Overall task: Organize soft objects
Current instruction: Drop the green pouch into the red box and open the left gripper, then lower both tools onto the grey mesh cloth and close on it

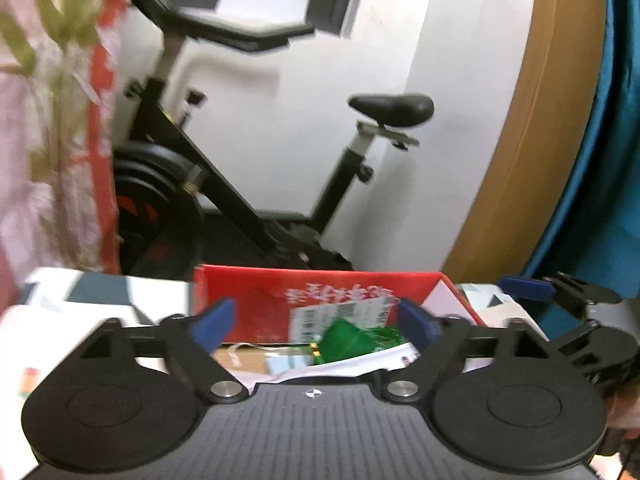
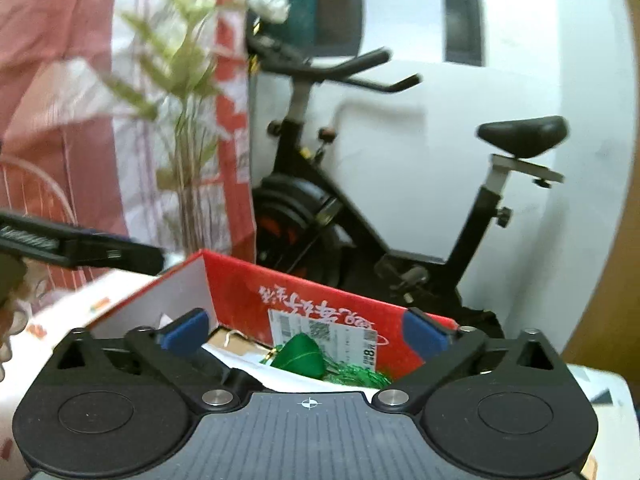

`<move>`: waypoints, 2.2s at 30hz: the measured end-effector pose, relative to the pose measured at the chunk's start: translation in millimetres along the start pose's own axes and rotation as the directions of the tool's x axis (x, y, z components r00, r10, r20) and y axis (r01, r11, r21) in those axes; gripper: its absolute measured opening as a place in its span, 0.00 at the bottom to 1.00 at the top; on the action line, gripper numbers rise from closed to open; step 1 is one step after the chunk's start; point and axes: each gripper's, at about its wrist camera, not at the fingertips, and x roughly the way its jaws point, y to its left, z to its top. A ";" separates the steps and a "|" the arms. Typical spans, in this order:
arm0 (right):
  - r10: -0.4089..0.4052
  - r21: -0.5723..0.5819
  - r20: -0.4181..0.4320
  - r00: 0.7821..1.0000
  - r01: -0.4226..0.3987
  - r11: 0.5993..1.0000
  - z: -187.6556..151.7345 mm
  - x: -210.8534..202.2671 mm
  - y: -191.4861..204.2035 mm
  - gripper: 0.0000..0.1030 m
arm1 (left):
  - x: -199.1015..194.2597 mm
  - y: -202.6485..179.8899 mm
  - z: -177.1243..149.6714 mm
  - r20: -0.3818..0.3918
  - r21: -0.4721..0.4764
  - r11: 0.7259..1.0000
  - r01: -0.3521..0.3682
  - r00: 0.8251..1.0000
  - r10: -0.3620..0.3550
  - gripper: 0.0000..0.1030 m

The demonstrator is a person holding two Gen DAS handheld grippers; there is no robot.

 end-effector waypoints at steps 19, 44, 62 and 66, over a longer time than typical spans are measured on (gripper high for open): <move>-0.182 0.201 0.002 0.983 0.178 0.963 -126.2 -88.9 2.5 1.00 | -56.9 29.5 -115.3 -0.053 -0.167 0.977 -0.134 0.991 0.127 1.00; -0.099 0.242 -0.246 0.964 0.160 0.957 -198.7 -34.3 21.6 0.66 | -3.5 35.0 -163.0 -0.237 -0.127 0.983 -0.131 0.967 0.098 0.72; -0.028 0.273 -0.229 0.973 0.091 0.958 -195.2 -39.1 22.3 0.25 | -15.2 34.0 -174.1 -0.250 -0.136 0.985 -0.104 0.966 0.068 0.17; -0.019 0.273 -0.218 0.976 0.080 0.959 -191.4 -45.6 22.6 0.18 | -22.6 32.3 -173.2 -0.238 -0.141 0.985 -0.100 0.969 0.064 0.14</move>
